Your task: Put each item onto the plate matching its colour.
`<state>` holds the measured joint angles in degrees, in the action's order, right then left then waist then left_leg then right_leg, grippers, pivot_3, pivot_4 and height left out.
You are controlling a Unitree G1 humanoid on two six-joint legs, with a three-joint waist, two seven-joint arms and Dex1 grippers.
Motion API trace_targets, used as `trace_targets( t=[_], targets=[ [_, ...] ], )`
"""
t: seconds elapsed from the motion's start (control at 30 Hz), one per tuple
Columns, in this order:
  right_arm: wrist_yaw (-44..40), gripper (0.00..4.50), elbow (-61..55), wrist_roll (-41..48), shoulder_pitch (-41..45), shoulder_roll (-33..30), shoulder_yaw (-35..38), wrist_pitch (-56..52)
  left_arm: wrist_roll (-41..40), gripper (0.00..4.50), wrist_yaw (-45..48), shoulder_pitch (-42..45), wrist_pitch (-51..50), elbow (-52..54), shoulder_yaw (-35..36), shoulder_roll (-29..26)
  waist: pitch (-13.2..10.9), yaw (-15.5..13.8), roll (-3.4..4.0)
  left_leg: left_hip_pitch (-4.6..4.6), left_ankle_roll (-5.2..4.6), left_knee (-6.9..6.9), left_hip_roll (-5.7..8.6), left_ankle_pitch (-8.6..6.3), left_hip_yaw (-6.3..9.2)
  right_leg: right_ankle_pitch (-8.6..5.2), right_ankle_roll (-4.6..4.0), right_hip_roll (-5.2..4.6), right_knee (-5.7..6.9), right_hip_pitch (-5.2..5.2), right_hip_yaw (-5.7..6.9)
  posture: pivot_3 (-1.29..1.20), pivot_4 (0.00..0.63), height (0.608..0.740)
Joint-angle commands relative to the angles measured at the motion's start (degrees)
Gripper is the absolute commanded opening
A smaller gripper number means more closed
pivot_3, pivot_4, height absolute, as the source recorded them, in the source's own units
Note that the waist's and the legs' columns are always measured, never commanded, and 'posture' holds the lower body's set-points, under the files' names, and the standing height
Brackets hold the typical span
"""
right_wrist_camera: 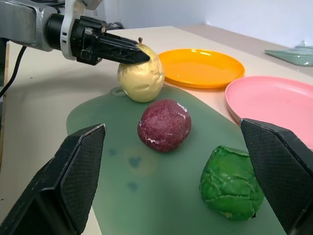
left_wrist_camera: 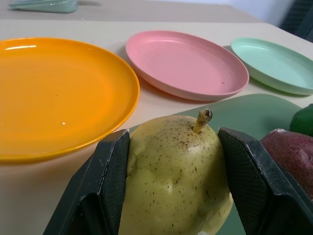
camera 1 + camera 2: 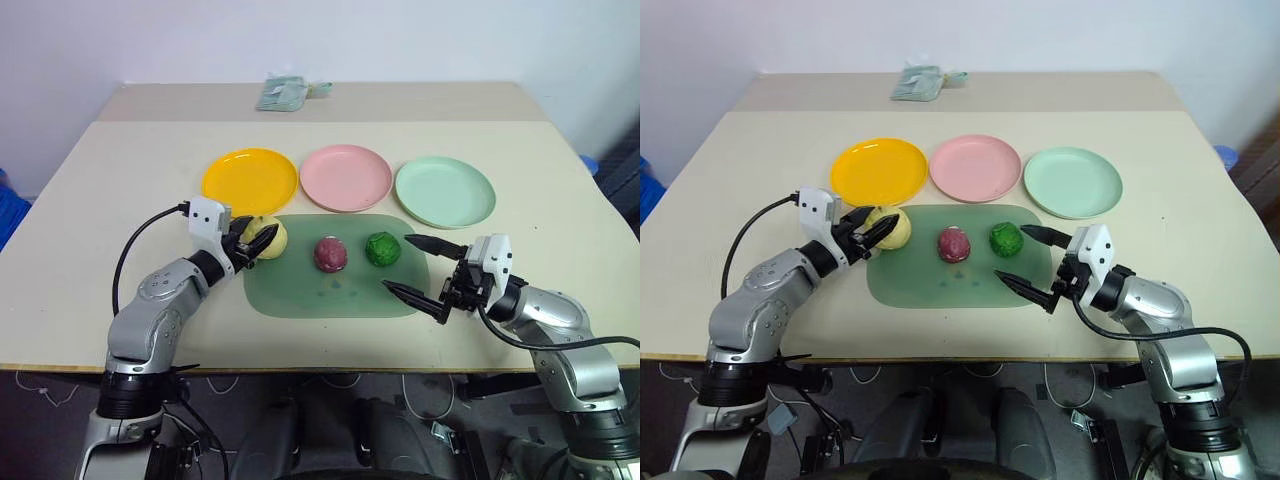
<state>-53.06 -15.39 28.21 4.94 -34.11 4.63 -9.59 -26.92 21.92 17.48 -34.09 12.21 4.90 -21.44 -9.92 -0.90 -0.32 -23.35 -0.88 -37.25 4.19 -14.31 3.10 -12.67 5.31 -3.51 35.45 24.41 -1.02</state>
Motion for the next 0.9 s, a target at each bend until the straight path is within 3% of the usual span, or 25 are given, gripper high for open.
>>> trace_targets(
  t=[0.03,0.13,0.3,0.57,0.67,0.73,0.9],
  targets=[
    [0.66,4.5,-0.42,-0.32,1.17,0.77,0.52,1.28,4.07,2.69,-7.37,6.61,5.27,-3.22,4.23,1.68,-0.02,-0.11,-0.03,0.0,0.0,-0.01,0.0,0.0,0.0,0.0,0.0,0.0,0.0,0.0,0.01,0.0,0.15,0.74],
    [1.1,4.5,-0.08,-0.83,1.96,1.27,0.1,1.22,10.72,2.69,-16.21,13.65,10.89,-13.13,5.89,2.56,-0.03,-0.12,-0.07,0.0,0.05,-0.07,0.02,0.03,0.01,0.01,0.01,0.01,0.08,0.01,0.03,0.0,0.15,0.74],
    [1.87,4.5,0.69,-1.66,4.05,2.0,-0.65,0.86,19.26,2.69,-21.27,23.06,21.61,-29.65,3.0,4.12,-0.03,0.01,-0.08,0.02,0.05,0.0,0.11,0.03,0.01,0.06,0.1,0.01,0.11,0.02,0.04,0.0,0.15,0.74],
    [2.74,4.5,0.36,-2.19,5.46,1.81,-0.74,0.19,22.69,2.69,-23.41,34.53,33.28,-53.45,2.7,8.33,-0.06,-0.85,-0.14,-0.01,0.04,-0.05,0.16,0.04,0.02,0.11,0.18,-0.02,0.11,0.03,0.06,0.0,0.15,0.74],
    [3.24,4.5,-0.35,-2.21,5.08,1.64,-0.48,-0.04,21.94,3.56,-21.48,36.38,34.9,-57.23,3.29,9.06,-0.06,-1.07,-0.14,-0.01,0.04,-0.05,0.16,0.04,0.01,0.11,0.18,-0.02,0.13,0.04,0.06,0.0,0.15,0.74],
    [3.79,4.5,-0.8,-2.1,4.68,1.57,-0.12,-0.21,21.44,4.47,-21.0,36.65,35.61,-57.51,3.88,9.23,-0.06,-1.06,-0.14,-0.01,0.04,-0.05,0.16,0.04,0.01,0.11,0.18,-0.02,0.14,0.04,0.05,0.0,0.15,0.74],
    [4.57,4.5,-1.4,-2.18,3.4,1.49,0.21,0.15,19.96,4.47,-17.72,33.59,34.6,-49.97,3.83,8.82,-0.06,-1.22,-0.14,-0.01,0.05,-0.08,0.16,0.04,0.01,0.11,0.18,-0.02,0.22,0.06,0.04,0.0,0.15,0.74]
  ],
)
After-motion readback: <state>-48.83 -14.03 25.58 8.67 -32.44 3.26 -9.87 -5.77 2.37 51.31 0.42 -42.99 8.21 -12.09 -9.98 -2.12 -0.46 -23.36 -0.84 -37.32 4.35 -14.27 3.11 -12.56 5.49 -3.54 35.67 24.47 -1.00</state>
